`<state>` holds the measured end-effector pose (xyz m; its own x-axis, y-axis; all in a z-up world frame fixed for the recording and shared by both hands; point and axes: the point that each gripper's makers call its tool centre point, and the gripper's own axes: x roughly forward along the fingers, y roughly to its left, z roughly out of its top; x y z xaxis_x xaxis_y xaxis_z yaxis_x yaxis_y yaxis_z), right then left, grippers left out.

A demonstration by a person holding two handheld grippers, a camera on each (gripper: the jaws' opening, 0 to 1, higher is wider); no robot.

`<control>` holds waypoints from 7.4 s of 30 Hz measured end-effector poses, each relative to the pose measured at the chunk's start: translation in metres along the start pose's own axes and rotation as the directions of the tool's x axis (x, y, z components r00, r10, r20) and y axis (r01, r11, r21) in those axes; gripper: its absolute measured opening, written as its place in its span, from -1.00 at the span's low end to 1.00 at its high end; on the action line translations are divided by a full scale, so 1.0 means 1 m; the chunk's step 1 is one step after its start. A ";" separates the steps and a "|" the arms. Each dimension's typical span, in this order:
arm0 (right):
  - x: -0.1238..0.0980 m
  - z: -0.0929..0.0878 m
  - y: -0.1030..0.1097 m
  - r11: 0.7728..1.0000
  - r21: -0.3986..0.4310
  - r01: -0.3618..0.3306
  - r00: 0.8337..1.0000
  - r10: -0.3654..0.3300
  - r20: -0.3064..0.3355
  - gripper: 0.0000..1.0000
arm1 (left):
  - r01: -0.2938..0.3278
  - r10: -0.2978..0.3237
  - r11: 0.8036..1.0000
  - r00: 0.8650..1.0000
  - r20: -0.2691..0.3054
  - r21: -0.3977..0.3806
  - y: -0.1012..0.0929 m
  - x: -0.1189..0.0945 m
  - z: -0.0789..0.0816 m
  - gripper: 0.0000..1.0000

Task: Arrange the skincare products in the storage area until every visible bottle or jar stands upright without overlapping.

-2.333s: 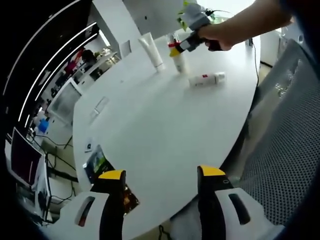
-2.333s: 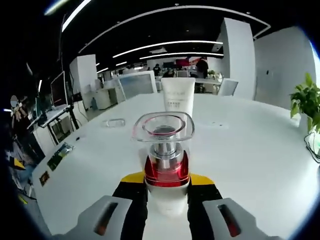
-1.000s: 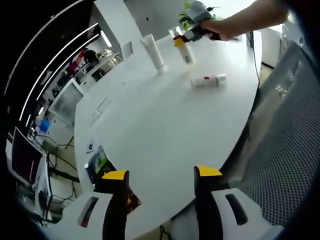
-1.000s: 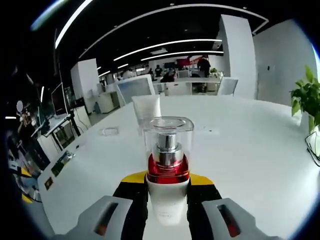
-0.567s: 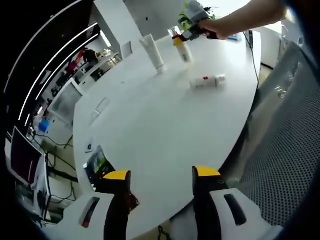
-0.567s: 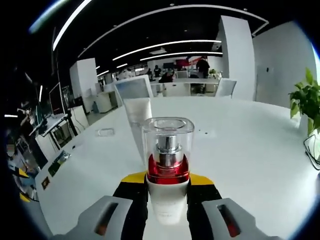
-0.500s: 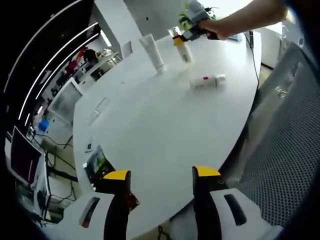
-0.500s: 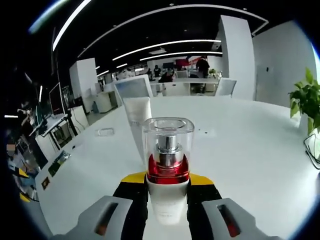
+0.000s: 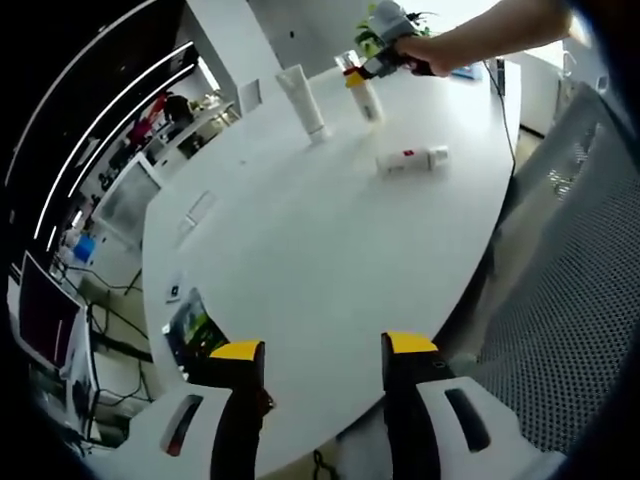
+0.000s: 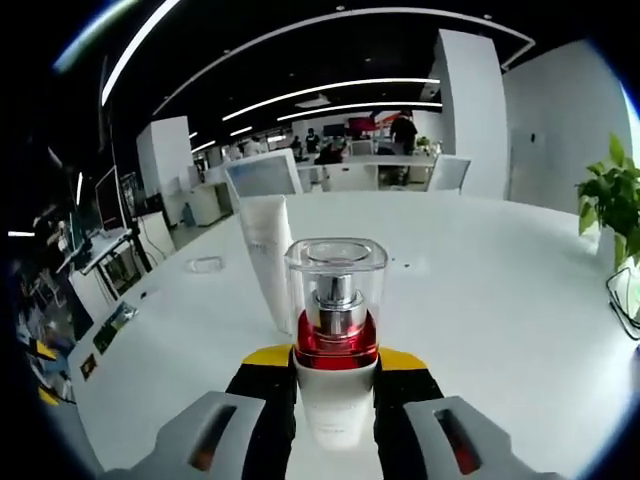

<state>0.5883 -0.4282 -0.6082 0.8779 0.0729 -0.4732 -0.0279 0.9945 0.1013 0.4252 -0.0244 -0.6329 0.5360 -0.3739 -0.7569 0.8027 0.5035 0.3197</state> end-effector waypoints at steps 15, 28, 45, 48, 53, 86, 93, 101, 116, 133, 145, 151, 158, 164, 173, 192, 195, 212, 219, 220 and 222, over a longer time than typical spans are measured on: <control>0.018 0.015 -0.016 1.000 -0.025 0.015 1.000 -0.015 0.003 -0.57 | -0.002 0.002 1.000 1.000 -0.019 0.013 0.000 0.001 -0.004 -0.10; 0.026 0.021 -0.028 0.999 -0.006 0.036 0.999 -0.036 -0.007 -0.59 | -0.009 0.009 1.000 0.999 -0.035 0.011 0.002 0.001 -0.007 -0.12; 0.046 0.035 -0.033 0.999 -0.018 0.037 0.999 -0.037 0.009 -0.60 | 0.014 -0.013 1.000 0.999 -0.048 0.023 -0.002 0.002 -0.009 -0.16; 0.049 0.038 -0.030 0.999 -0.006 0.033 0.999 -0.033 0.021 -0.60 | 0.013 -0.012 1.000 0.999 -0.051 0.019 -0.002 0.003 -0.009 -0.16; 0.053 0.040 -0.020 0.999 -0.029 0.023 0.999 -0.022 0.035 -0.61 | 0.017 -0.016 1.000 0.998 -0.054 0.019 -0.003 0.004 -0.010 -0.15; 0.056 0.037 -0.005 0.998 -0.063 0.031 0.991 -0.022 0.134 -0.59 | 0.035 -0.034 0.999 0.998 -0.058 0.006 -0.006 0.004 -0.011 -0.14; 0.058 0.035 -0.005 0.999 -0.044 0.008 0.991 -0.002 0.132 -0.57 | 0.037 -0.037 0.999 0.998 -0.041 0.005 -0.007 0.004 -0.007 -0.12; 0.048 0.009 -0.008 0.992 -0.104 -0.075 0.997 0.079 0.026 -0.39 | 0.043 -0.044 0.999 0.998 -0.039 -0.004 -0.008 0.004 -0.006 -0.13; 0.047 0.007 -0.009 0.792 -0.439 -0.424 0.904 0.347 -0.248 -0.17 | 0.050 -0.050 0.999 0.998 -0.039 0.001 -0.010 0.003 -0.007 -0.19; 0.055 0.016 0.007 0.660 -0.500 -0.561 0.827 0.429 -0.362 -0.51 | 0.060 -0.060 0.998 0.997 -0.058 -0.003 -0.011 0.004 -0.010 -0.27; 0.054 0.016 0.009 0.739 -0.440 -0.509 0.860 0.416 -0.297 -0.52 | 0.057 -0.056 0.998 0.996 -0.065 0.005 -0.010 0.004 -0.011 -0.32; 0.055 0.015 0.010 0.786 -0.420 -0.453 0.891 0.384 -0.242 -0.52 | 0.060 -0.060 0.998 0.997 -0.055 0.004 -0.011 0.004 -0.009 -0.31; 0.060 0.017 0.010 0.822 -0.392 -0.413 0.910 0.361 -0.204 -0.52 | 0.061 -0.061 0.998 0.997 -0.049 0.001 -0.011 0.004 -0.008 -0.32; 0.064 0.016 0.011 0.845 -0.365 -0.391 0.920 0.349 -0.177 -0.52 | 0.060 -0.060 0.998 0.997 -0.050 0.002 -0.011 0.004 -0.008 -0.32; 0.067 0.018 0.017 0.838 -0.372 -0.399 0.917 0.352 -0.190 -0.52 | 0.057 -0.057 0.998 0.997 -0.048 0.001 -0.010 0.004 -0.008 -0.32; 0.064 0.007 0.023 0.851 -0.353 -0.388 0.920 0.338 -0.197 -0.38 | 0.049 -0.049 0.999 0.998 -0.046 0.004 -0.009 0.003 -0.008 -0.32; 0.054 -0.006 0.025 0.869 -0.318 -0.379 0.923 0.333 -0.193 -0.36 | 0.047 -0.046 0.999 0.998 -0.043 0.002 -0.008 0.003 -0.007 -0.33; -0.011 -0.040 0.057 0.905 -0.201 -0.375 0.925 0.351 -0.143 -0.19 | 0.027 -0.027 1.000 0.999 -0.024 0.009 -0.005 0.001 -0.003 -0.30; -0.033 -0.050 0.080 0.901 -0.179 -0.395 0.916 0.371 -0.154 -0.07 | 0.005 -0.005 1.000 1.000 -0.014 0.022 -0.002 -0.001 -0.001 -0.30; -0.036 -0.052 0.083 0.900 -0.180 -0.397 0.915 0.371 -0.161 -0.03 | 0.003 -0.002 1.000 1.000 -0.012 0.023 -0.002 -0.001 -0.001 -0.30; -0.042 -0.055 0.090 0.895 -0.182 -0.406 0.910 0.378 -0.171 0.02 | -0.004 0.004 1.000 1.000 -0.011 0.027 -0.001 -0.002 -0.001 -0.29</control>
<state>0.5227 -0.3377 -0.6268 0.7064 0.4554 -0.5418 -0.4688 0.8746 0.1239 0.4231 -0.0234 -0.6320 0.5363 -0.3628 -0.7621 0.8072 0.4841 0.3377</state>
